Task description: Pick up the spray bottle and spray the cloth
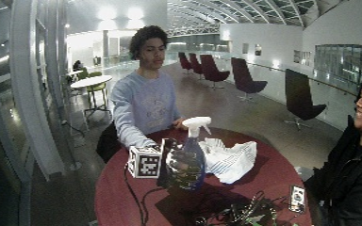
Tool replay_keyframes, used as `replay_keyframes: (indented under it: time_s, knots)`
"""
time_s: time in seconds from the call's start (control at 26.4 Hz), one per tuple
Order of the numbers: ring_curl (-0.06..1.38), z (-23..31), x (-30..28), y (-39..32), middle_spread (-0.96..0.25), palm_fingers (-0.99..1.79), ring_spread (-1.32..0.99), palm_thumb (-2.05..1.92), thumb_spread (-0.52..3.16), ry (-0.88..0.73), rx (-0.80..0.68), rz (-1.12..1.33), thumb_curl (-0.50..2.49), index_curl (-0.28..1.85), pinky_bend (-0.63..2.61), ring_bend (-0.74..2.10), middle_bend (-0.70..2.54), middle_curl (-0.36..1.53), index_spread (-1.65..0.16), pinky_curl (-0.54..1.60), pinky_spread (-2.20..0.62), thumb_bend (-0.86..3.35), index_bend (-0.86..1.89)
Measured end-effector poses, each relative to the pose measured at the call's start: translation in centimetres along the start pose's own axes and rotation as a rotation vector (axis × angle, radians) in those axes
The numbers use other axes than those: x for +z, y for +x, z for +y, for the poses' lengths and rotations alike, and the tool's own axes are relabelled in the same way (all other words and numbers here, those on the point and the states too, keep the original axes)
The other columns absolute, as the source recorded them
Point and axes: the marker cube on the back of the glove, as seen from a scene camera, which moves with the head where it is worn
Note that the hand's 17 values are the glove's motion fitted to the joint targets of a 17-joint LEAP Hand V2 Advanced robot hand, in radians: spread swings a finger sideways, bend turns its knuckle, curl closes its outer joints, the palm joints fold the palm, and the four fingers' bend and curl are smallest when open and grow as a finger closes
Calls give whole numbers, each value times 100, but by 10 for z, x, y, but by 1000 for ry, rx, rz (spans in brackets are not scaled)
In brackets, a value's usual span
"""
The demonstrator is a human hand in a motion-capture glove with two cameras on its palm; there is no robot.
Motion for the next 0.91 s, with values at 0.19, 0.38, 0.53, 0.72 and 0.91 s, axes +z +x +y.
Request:
replay_keyframes:
  time_s: [0.19,0.38,0.53,0.72,0.91]
  knots:
    - [35,-1,1,0,-4,82,0,85,91,24,-4,10,37,17,42,53,28,39,-37,36,26,5,5]
    - [37,-3,-5,-10,-5,85,-2,92,89,-19,14,29,41,18,41,56,29,40,-35,37,26,5,8]
    - [38,3,-18,-27,-6,87,-1,93,87,-114,11,64,44,19,39,56,29,40,-34,37,26,3,9]
    - [38,16,-42,-49,-6,89,-2,95,85,-218,-29,150,47,19,38,56,29,40,-34,37,25,1,9]
    - [37,29,-67,-67,-6,92,-2,97,83,-316,-11,256,50,19,38,55,29,41,-33,36,24,-1,9]
